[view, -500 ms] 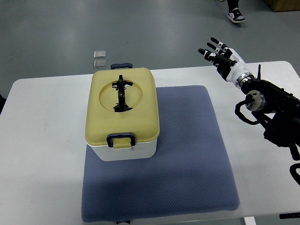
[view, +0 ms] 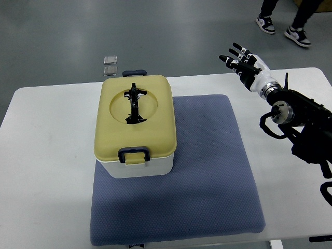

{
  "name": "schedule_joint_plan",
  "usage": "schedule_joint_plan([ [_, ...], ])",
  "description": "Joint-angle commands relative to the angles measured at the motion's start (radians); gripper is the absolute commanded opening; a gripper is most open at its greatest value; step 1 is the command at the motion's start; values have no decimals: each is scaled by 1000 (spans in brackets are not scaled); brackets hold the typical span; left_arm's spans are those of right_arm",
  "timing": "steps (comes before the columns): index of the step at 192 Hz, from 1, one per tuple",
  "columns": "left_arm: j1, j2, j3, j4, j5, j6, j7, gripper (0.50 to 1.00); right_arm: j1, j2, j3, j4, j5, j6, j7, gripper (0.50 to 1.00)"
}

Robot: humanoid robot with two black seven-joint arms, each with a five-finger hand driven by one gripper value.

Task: Open white storage box with right hand

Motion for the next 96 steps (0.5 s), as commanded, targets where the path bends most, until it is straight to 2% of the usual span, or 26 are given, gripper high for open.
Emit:
schedule_joint_plan([
  [1,0,0,1,1,0,-2,0,1000,1,-1,-1,2,0,1,0,924],
  [96,0,0,2,4,0,0,0,1000,-10,-3,-15,-3,-3,3,-8,924],
])
